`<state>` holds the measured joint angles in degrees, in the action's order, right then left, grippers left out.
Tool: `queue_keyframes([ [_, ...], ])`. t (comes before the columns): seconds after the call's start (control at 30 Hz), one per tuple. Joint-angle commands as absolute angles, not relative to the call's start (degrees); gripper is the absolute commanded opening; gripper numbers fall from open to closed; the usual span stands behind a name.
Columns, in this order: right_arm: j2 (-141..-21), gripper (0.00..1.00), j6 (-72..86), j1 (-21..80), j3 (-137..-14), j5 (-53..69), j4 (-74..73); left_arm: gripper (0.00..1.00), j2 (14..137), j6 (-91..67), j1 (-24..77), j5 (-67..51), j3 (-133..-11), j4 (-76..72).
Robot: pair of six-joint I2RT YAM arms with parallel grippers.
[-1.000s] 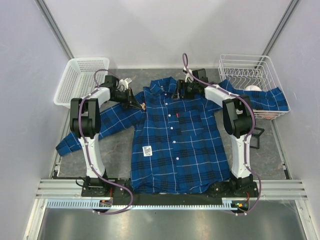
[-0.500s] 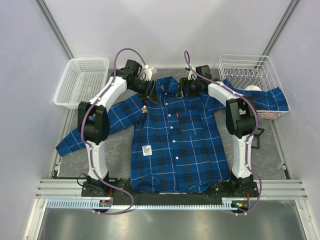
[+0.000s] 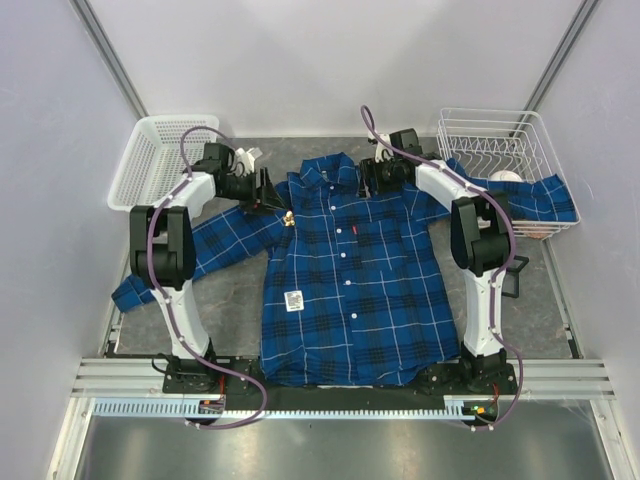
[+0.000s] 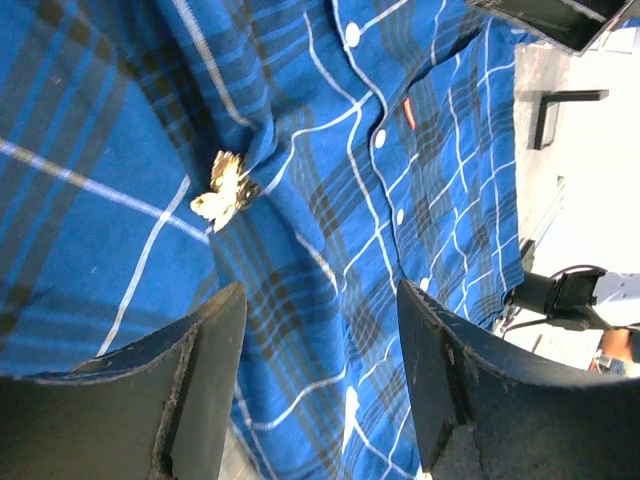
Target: Pin the brooch onto the clothing
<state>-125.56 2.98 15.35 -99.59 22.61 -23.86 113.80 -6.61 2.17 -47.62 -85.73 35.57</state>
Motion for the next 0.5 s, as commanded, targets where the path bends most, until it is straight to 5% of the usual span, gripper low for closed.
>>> queue_keyframes([
  [0.0,-127.09,0.75,-2.37,15.03,-101.08,18.37,-27.59,0.68,114.96,-12.56,2.55,-52.82,-82.27,21.63],
  [0.47,-129.29,0.75,-4.13,13.8,-99.67,15.91,-29.62,0.68,121.81,-15.38,2.72,-52.38,-79.89,10.81],
])
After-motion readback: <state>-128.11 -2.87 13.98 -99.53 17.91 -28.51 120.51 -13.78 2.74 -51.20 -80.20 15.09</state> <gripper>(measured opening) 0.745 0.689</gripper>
